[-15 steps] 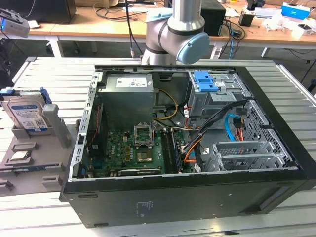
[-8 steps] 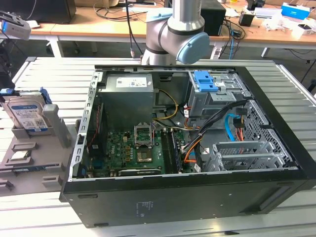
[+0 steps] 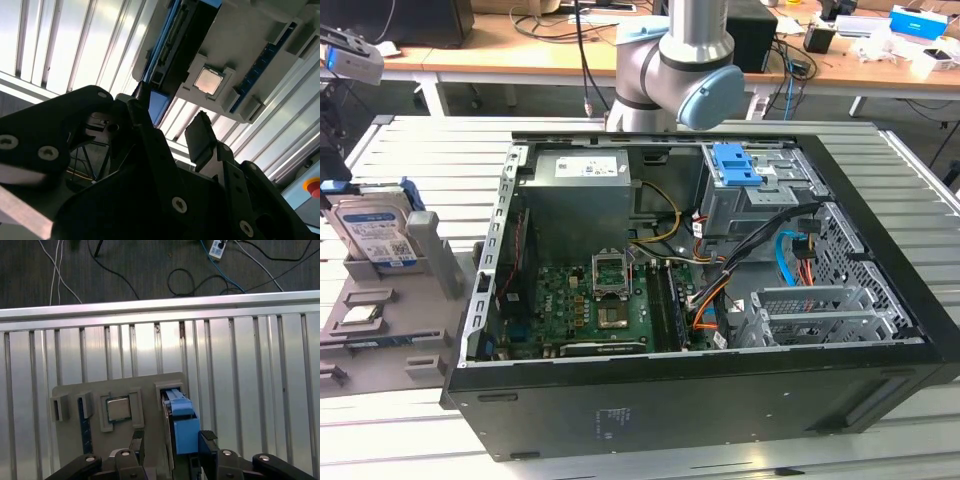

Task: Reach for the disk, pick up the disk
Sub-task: 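Pick up the disk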

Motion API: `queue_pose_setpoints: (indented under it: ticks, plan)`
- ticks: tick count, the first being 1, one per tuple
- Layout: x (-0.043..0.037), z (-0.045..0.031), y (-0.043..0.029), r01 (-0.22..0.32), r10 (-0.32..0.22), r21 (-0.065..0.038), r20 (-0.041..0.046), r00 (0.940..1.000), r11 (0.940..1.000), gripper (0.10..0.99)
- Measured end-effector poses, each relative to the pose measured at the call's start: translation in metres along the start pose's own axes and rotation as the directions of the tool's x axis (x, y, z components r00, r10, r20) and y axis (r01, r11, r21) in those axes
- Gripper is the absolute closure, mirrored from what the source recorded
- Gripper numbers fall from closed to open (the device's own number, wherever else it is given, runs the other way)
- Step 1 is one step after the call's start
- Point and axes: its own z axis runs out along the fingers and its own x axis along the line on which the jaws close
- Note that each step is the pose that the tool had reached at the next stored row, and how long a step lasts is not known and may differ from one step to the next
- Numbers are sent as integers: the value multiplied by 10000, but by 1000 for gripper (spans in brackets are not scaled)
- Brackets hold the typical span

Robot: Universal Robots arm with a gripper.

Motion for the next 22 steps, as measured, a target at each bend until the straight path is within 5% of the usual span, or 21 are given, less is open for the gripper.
queue_pose_setpoints:
  ticks: [10, 14, 16, 22]
  plan:
    - [0, 33, -2, 3, -3, 5, 3, 10000, 10000, 541]
    - [0, -43, 1, 6, -6, 6, 3, 10000, 10000, 541]
    - [-2, -80, 3, 26, -26, 3, 36, 10000, 10000, 541]
    - [-30, -31, 0, 277, -276, -35, 134, 9995, 9996, 541]
